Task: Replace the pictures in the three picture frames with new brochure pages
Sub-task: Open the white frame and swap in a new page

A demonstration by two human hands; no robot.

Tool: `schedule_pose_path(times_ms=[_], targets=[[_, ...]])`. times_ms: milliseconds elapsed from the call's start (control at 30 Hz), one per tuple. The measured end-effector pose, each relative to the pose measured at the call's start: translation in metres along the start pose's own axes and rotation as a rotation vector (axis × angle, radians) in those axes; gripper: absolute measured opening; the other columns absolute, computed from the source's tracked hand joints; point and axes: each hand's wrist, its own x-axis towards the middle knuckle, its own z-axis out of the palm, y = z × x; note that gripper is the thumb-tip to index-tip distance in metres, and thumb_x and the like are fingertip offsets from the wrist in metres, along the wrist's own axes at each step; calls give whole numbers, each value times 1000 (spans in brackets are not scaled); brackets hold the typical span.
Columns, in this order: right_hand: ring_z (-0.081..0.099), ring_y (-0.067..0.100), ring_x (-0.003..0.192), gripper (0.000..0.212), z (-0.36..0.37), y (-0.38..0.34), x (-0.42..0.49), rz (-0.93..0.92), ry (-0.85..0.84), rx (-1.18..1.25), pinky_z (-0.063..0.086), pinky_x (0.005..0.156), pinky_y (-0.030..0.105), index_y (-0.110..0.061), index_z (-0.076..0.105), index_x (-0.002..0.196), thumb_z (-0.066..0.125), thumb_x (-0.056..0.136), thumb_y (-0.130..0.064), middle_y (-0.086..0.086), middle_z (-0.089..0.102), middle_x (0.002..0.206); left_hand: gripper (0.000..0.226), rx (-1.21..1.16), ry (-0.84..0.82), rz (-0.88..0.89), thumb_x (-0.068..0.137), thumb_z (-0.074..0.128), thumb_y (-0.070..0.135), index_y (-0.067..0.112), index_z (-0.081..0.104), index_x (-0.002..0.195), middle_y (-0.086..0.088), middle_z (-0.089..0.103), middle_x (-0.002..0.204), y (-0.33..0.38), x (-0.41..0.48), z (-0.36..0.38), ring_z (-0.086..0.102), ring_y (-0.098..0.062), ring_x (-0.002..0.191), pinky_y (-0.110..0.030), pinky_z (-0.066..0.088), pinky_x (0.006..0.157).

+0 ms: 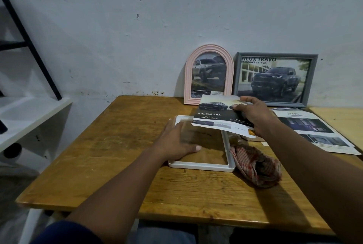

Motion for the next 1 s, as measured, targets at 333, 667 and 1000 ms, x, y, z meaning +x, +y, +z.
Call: schedule_pose_path(times_ms=[333,667,1000], targets=[[64,24,95,44,1,4,-2,18,-1,-14,57,68,30,-20,58,126,73,87,-7,12,57,121,100,-108,219,78,70,87,49,41,31,152,11,15,167,-6,-9,4,21,-18,151,-43,29,115],[58,23,98,81,10,22,-9,38,-132,-463,50,77,34,-15,38,145,83,79,-23,14,54,127,63,-278,340,20,92,70,24,45,44,145,6,49,148,-15,-4,5,51,-18,128,-49,55,95],[56,27,92,50,47,31,-21,-63,-12,-803,41,57,30,-5,48,123,72,85,-28,17,58,120,42,-389,370,-154,96,64,29,35,55,136,7,57,140,3,2,-10,58,-17,114,-46,54,94]])
